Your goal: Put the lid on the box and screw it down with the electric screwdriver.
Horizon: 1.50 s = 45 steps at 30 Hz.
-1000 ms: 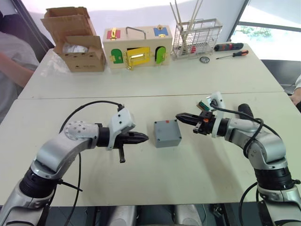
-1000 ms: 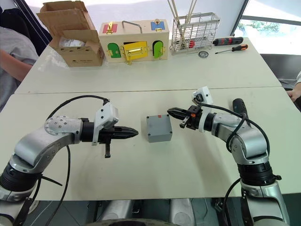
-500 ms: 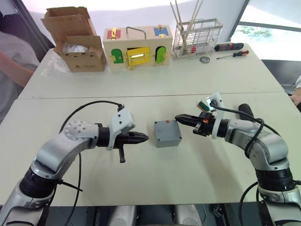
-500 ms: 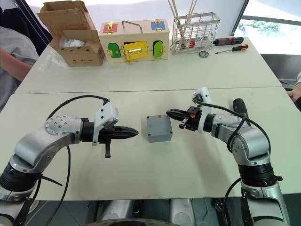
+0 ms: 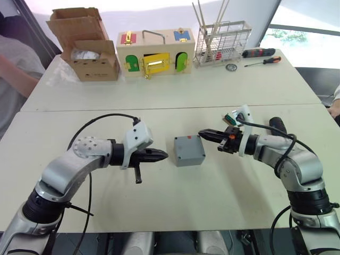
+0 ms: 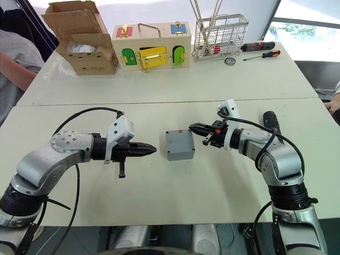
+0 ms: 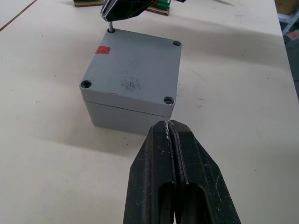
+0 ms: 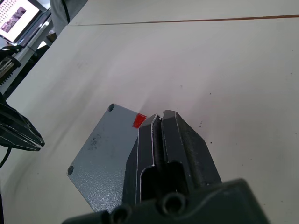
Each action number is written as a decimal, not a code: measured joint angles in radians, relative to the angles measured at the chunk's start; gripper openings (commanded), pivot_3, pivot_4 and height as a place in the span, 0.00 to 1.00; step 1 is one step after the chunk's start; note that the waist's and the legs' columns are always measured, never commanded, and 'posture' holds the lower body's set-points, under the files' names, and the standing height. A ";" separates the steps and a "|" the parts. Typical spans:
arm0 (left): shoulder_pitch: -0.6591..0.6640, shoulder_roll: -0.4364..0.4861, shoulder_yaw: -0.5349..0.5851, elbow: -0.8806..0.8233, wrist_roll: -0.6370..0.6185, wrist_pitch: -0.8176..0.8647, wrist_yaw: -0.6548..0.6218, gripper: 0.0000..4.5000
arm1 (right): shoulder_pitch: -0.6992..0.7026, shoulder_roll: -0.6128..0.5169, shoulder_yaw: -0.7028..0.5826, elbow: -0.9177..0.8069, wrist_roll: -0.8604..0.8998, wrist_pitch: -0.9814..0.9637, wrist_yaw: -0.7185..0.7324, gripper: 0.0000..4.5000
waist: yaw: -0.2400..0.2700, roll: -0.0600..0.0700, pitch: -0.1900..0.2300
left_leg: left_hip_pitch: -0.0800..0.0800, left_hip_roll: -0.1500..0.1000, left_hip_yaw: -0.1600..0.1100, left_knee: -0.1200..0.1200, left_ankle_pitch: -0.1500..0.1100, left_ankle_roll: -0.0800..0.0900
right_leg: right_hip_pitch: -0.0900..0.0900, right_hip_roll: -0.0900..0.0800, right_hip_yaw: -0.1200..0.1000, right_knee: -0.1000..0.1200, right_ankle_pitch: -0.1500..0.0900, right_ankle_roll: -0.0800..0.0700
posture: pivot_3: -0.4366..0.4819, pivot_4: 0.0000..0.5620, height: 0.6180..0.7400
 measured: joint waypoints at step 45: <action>-0.038 -0.089 -0.191 -0.120 0.040 -0.104 -0.051 0.00 | -0.571 -0.611 0.597 0.830 -0.411 0.354 0.619 0.99 | 0.000 0.003 0.001 | -0.001 0.000 0.004 0.001 -0.002 0.003 | 0.000 -0.001 0.001 -0.002 0.000 0.000 | 0.48 0.27 0.95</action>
